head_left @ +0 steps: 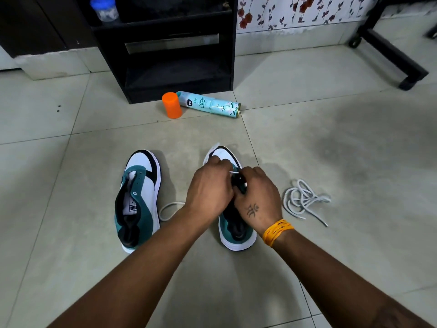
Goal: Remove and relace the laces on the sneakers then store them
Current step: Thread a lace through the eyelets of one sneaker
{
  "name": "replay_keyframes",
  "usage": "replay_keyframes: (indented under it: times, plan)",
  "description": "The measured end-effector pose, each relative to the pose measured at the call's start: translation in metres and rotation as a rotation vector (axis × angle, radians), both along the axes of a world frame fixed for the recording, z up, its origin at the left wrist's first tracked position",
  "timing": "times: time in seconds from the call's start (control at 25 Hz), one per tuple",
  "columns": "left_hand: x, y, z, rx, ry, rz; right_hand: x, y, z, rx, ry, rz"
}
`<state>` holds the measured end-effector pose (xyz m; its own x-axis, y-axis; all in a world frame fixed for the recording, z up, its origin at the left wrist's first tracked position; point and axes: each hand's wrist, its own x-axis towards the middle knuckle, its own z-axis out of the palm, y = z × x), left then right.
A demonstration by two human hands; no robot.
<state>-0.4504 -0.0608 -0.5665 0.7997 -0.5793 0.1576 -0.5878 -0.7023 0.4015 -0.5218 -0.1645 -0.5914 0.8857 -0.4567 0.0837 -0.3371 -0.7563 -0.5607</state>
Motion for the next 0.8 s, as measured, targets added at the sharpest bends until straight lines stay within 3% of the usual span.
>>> replay_keyframes:
  times: [0.4, 0.64, 0.8]
  plan:
    - [0.002, -0.003, -0.010, -0.013, 0.007, 0.122, -0.005, 0.003, -0.013, 0.074, -0.139, -0.067]
    - [0.003, -0.010, -0.010, 0.179, -0.038, 0.112, -0.007, 0.002, -0.019, 0.108, -0.186, -0.084]
    - [0.008, -0.010, -0.019, -0.032, 0.096, 0.238, -0.007, 0.000, -0.022, 0.094, -0.212, -0.064]
